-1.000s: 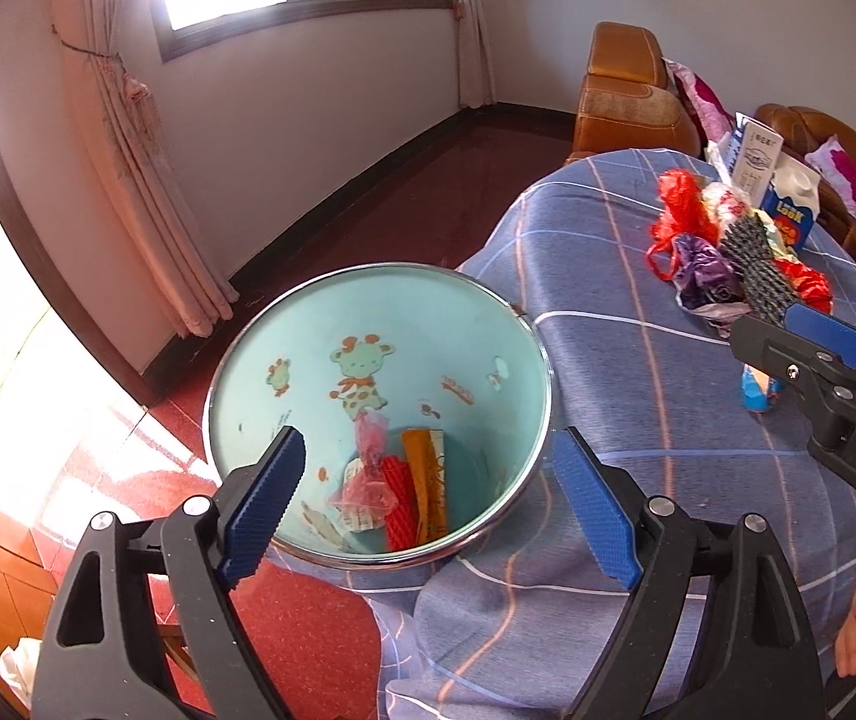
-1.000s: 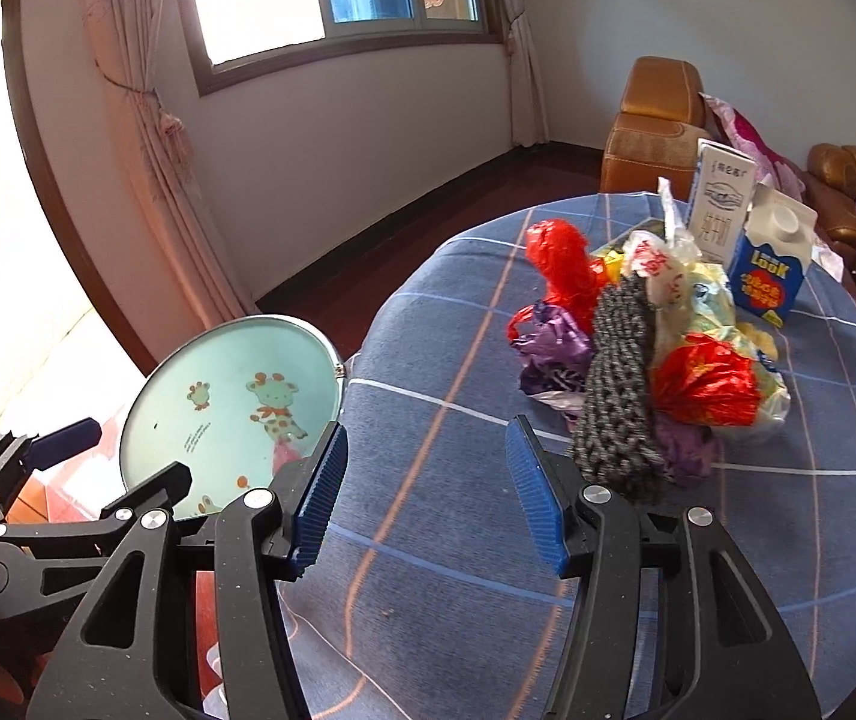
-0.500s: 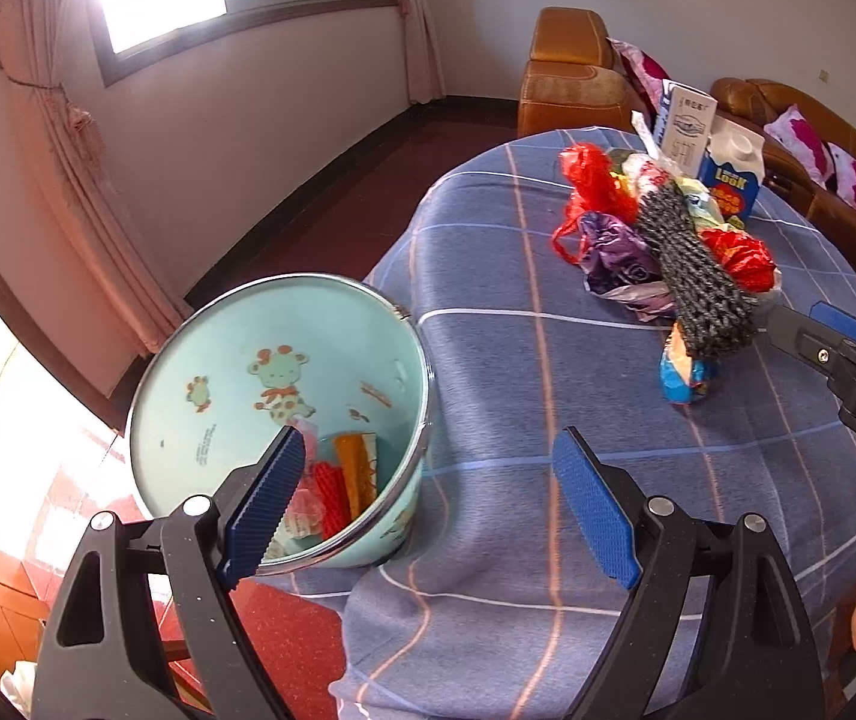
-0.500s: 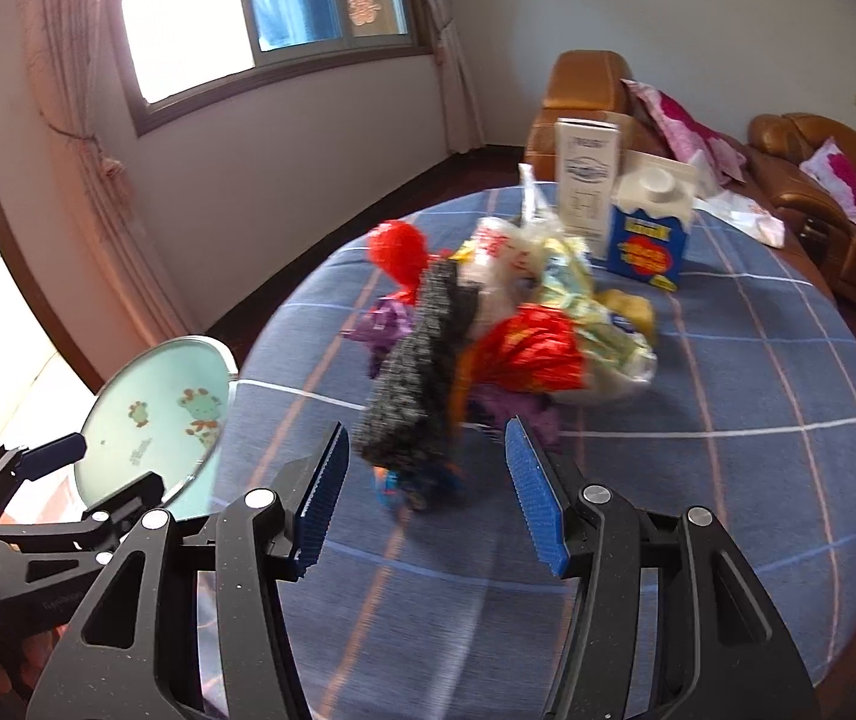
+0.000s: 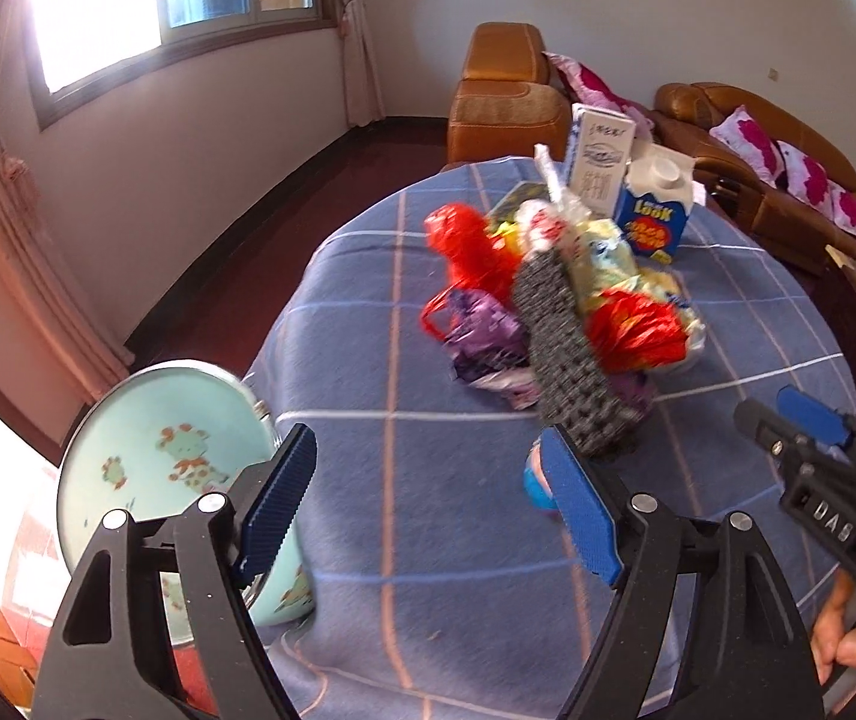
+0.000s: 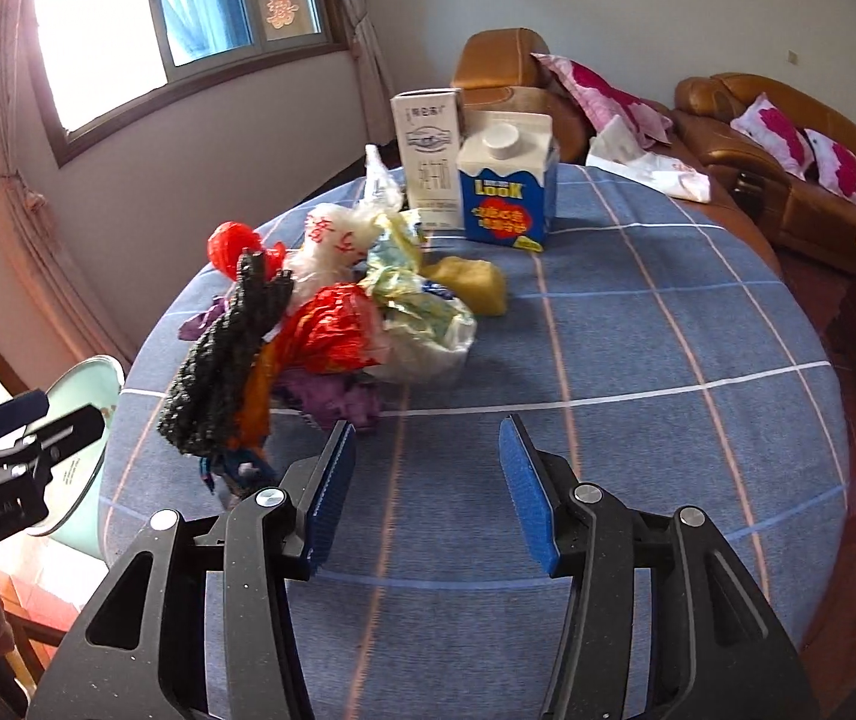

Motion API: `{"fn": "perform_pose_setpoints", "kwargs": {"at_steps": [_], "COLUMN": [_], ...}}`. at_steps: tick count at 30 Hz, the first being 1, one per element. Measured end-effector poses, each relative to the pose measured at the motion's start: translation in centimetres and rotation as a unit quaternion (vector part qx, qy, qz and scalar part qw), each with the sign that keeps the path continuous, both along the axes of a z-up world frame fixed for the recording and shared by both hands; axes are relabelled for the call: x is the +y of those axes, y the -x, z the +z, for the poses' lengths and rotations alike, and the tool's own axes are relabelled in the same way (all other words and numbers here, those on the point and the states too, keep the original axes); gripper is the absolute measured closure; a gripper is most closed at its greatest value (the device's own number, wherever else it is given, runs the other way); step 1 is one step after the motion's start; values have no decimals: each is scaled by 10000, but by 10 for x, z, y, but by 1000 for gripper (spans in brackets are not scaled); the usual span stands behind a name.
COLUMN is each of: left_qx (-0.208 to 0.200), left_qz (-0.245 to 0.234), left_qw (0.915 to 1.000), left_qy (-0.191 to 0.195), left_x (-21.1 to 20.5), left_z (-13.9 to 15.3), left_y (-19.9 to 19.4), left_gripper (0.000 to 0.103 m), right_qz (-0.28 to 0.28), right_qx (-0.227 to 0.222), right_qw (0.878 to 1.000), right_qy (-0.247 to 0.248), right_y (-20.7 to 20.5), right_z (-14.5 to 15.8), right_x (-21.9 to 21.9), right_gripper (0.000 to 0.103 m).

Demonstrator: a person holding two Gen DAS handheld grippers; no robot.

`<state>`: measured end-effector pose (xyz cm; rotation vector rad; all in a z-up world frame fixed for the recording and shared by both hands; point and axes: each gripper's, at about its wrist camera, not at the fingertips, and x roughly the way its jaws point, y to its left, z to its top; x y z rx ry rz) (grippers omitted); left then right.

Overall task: Collect trash
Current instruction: 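Move the left tool to the black mesh net and grasp it, then lift the black net toward the bin with the left tool while the right tool grasps the red bag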

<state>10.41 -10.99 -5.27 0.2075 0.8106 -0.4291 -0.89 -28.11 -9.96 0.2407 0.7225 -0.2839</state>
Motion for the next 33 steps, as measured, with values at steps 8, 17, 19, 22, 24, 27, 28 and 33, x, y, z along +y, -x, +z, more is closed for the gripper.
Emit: {"fn": "perform_pose_setpoints", "kwargs": {"at_steps": [8,17,19,22,24,27,28,33], "left_qx": [92,525,485,394,347,238,171,105], "left_qz": [-291,-293,-310,-316,-307,-300,-269,-28], "left_qw": [9995,9981,9982,9985,9986,9987,9990,9996], "left_qy": [23,107,138,217,266,330,319,277], "left_x": [-51,-59,-57,-51,-44,-30,-23,11], "left_z": [-4,-29,-28,-22,-16,-4,1,9], "left_y": [-15,-30,-30,-28,-26,-21,-19,-18], "left_gripper": [34,79,85,87,87,87,87,87], "right_qz": [-68,-106,-97,-35,46,176,227,337], "right_qx": [-4,10,7,-27,-100,-215,-232,-209], "right_qw": [9999,9997,9997,9995,9994,9992,9990,9981], "right_qy": [-108,-201,-235,-299,-323,-303,-298,-476], "right_y": [2,-1,-3,-8,-13,-23,-28,-55], "right_z": [-5,-8,-7,-4,1,9,11,9], "right_x": [-15,-25,-25,-22,-18,-9,-6,4], "right_gripper": [57,58,60,61,60,60,60,60]}}
